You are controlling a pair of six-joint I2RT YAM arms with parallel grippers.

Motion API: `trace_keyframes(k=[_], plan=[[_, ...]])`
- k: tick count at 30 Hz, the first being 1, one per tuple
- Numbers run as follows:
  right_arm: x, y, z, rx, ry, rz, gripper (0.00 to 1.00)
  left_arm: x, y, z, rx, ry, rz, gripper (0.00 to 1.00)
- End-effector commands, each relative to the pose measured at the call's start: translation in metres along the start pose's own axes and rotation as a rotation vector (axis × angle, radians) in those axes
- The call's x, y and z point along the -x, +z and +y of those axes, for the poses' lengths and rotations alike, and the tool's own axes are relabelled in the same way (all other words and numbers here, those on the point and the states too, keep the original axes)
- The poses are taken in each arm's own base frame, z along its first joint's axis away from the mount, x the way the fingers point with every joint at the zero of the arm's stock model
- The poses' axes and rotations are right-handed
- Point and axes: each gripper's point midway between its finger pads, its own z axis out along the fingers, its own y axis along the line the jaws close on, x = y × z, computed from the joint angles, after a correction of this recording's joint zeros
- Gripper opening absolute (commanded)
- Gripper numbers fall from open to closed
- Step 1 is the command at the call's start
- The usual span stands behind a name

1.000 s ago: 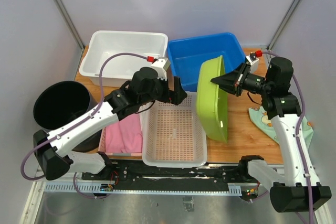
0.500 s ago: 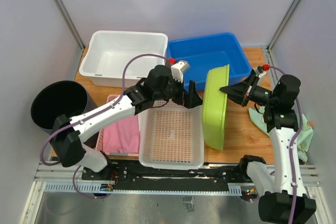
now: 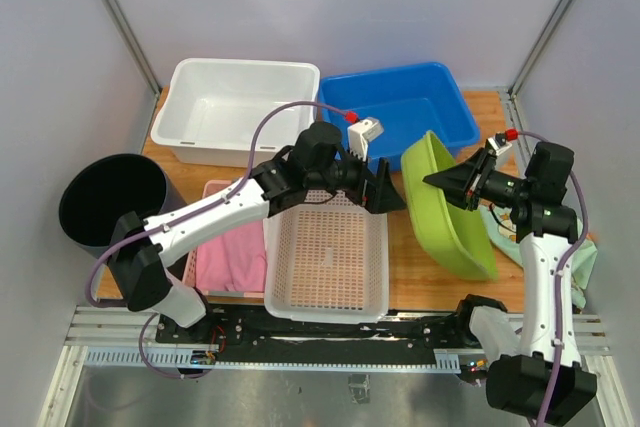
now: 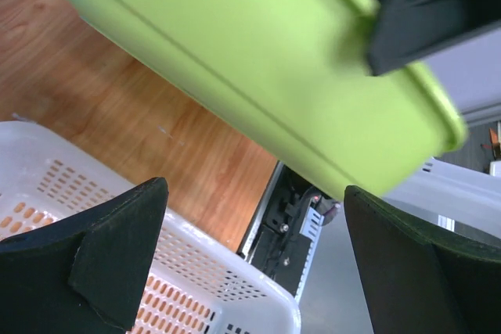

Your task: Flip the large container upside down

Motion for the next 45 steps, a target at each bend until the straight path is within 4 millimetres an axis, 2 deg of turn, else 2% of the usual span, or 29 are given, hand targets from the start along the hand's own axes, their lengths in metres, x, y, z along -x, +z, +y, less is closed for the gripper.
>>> trace_keyframes(k=[1, 3, 6, 7, 10, 12, 15, 16, 21, 26, 29, 33, 39, 42, 45], plan=[[0.003, -0.007, -0.047, -0.18, 0.033, -0.046, 0.29, 0.019, -0.003, -0.029, -0.077, 0.029, -0.045, 0.99], [0.006, -0.009, -0.051, -0.211, 0.01, -0.061, 0.26, 0.023, -0.004, -0.033, -0.081, 0.031, -0.056, 0.99], [0.008, -0.01, -0.046, -0.207, -0.002, -0.067, 0.02, 0.028, -0.005, -0.033, -0.073, 0.034, -0.073, 0.99], [0.008, -0.01, -0.045, -0.203, -0.003, -0.064, 0.01, 0.03, -0.005, -0.032, -0.062, 0.039, -0.078, 0.99], [0.008, -0.01, -0.039, -0.189, -0.001, -0.055, 0.01, 0.033, -0.008, -0.024, -0.008, 0.052, -0.091, 0.99], [0.009, -0.009, -0.035, -0.184, 0.002, -0.056, 0.01, 0.028, -0.009, -0.009, 0.062, 0.053, -0.089, 0.99], [0.014, -0.009, -0.02, -0.155, 0.002, -0.073, 0.01, 0.001, 0.0, 0.018, 0.137, 0.019, -0.035, 0.99], [0.016, -0.009, -0.014, -0.141, 0.003, -0.085, 0.01, -0.008, 0.005, 0.021, 0.136, 0.003, -0.023, 0.99], [0.031, -0.012, 0.021, -0.075, -0.032, -0.179, 0.01, -0.034, 0.036, 0.0, 0.087, 0.007, 0.027, 0.99], [0.043, -0.017, 0.042, -0.057, -0.055, -0.258, 0.01, -0.054, 0.054, 0.024, 0.171, -0.071, 0.054, 0.99], [0.047, -0.02, 0.044, -0.061, -0.054, -0.285, 0.01, -0.064, 0.06, 0.039, 0.23, -0.111, 0.055, 0.98], [0.05, -0.024, 0.048, -0.074, -0.079, -0.342, 0.0, -0.071, 0.068, 0.046, 0.236, -0.144, 0.047, 0.95], [0.052, -0.032, 0.055, -0.123, -0.135, -0.396, 0.01, -0.083, 0.086, 0.03, 0.135, -0.177, 0.072, 0.94], [0.052, -0.031, 0.049, -0.132, -0.121, -0.392, 0.01, -0.084, 0.092, 0.023, 0.111, -0.175, 0.071, 0.95], [0.053, -0.029, 0.042, -0.138, -0.099, -0.386, 0.01, -0.093, 0.099, 0.025, 0.113, -0.201, 0.1, 0.96]])
